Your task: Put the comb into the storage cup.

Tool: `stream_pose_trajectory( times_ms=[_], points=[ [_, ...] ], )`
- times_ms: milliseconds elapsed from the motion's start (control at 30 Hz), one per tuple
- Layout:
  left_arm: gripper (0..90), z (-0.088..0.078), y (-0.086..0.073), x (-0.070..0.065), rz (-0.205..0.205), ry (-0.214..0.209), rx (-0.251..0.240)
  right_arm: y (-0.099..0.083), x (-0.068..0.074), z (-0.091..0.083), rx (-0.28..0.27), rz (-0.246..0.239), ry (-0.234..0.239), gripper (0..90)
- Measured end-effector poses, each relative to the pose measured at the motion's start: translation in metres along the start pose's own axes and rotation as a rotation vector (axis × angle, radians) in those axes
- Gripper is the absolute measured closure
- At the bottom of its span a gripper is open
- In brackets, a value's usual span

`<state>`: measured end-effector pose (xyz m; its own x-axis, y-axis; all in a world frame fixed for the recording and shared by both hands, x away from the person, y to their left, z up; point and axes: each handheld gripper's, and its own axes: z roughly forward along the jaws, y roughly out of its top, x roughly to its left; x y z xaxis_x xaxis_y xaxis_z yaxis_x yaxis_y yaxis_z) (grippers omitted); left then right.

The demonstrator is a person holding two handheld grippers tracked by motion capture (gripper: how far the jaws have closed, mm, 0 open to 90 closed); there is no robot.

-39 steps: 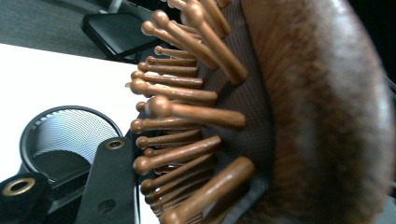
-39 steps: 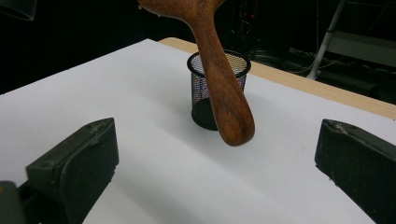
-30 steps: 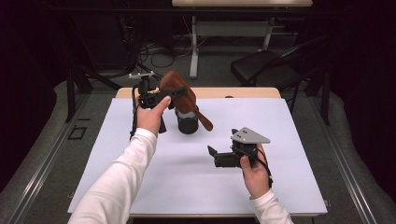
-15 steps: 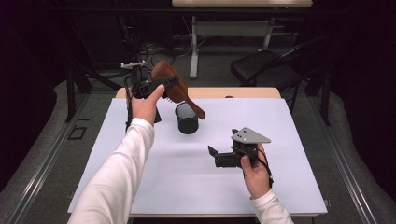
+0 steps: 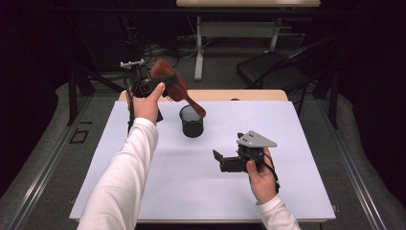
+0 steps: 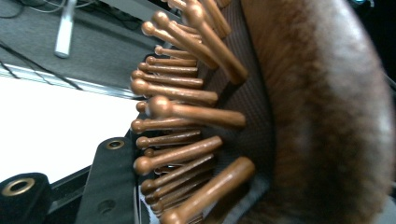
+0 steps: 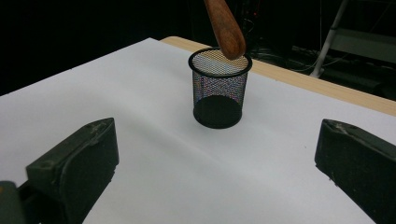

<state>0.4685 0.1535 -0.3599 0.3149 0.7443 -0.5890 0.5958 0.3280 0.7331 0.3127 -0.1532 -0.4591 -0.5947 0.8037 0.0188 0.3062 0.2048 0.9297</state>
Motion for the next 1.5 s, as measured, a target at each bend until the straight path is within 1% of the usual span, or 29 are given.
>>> stream_pose_trajectory(
  times_ms=[100,233,267,367,433,500,567,633,767,833,1067,1300,1433,1500],
  points=[
    [48.8,0.001,0.001,0.004,-0.001,0.019,-0.007,0.0,0.001,0.001,0.003,-0.002,0.003,0.0],
    [48.7,0.003,0.001,0.006,-0.021,0.029,-0.02,-0.001,0.001,0.001,0.007,-0.003,0.005,0.0],
    [48.7,0.003,0.001,0.006,-0.021,0.029,-0.02,-0.001,0.001,0.001,0.007,-0.002,0.006,0.0],
    [48.7,0.004,0.001,0.009,-0.017,0.056,-0.024,-0.001,0.001,0.001,0.006,-0.003,0.006,0.0],
    [48.7,0.005,0.0,0.012,-0.01,0.063,-0.027,-0.001,0.002,0.001,0.003,-0.002,0.007,0.0],
    [48.7,0.007,-0.003,0.016,-0.025,0.057,-0.034,-0.001,0.001,0.001,0.003,-0.001,0.006,0.0],
    [48.6,0.008,-0.003,0.017,-0.023,0.058,-0.031,-0.001,0.001,0.001,0.003,-0.001,0.005,0.0],
    [48.6,0.01,-0.005,0.018,-0.011,0.066,-0.026,-0.001,0.001,0.001,0.004,-0.002,0.006,0.0],
    [48.6,0.012,-0.007,0.022,-0.016,0.071,-0.026,-0.001,0.001,0.001,0.005,-0.002,0.007,0.0],
    [48.6,0.013,-0.009,0.024,-0.013,0.082,-0.025,-0.001,0.001,0.001,0.005,0.0,0.007,0.0],
    [48.6,0.015,-0.012,0.028,-0.015,0.091,-0.026,-0.002,0.002,0.002,0.008,-0.001,0.009,0.0],
    [48.5,0.023,-0.017,0.03,-0.008,0.102,-0.016,-0.002,0.002,0.002,0.009,-0.002,0.009,0.0],
    [48.5,0.028,-0.02,0.03,-0.012,0.107,-0.011,-0.002,0.002,0.002,0.008,-0.001,0.009,0.0],
    [48.5,0.031,-0.021,0.031,-0.006,0.107,-0.008,-0.002,0.001,0.001,0.007,0.001,0.008,0.0]
  ],
)
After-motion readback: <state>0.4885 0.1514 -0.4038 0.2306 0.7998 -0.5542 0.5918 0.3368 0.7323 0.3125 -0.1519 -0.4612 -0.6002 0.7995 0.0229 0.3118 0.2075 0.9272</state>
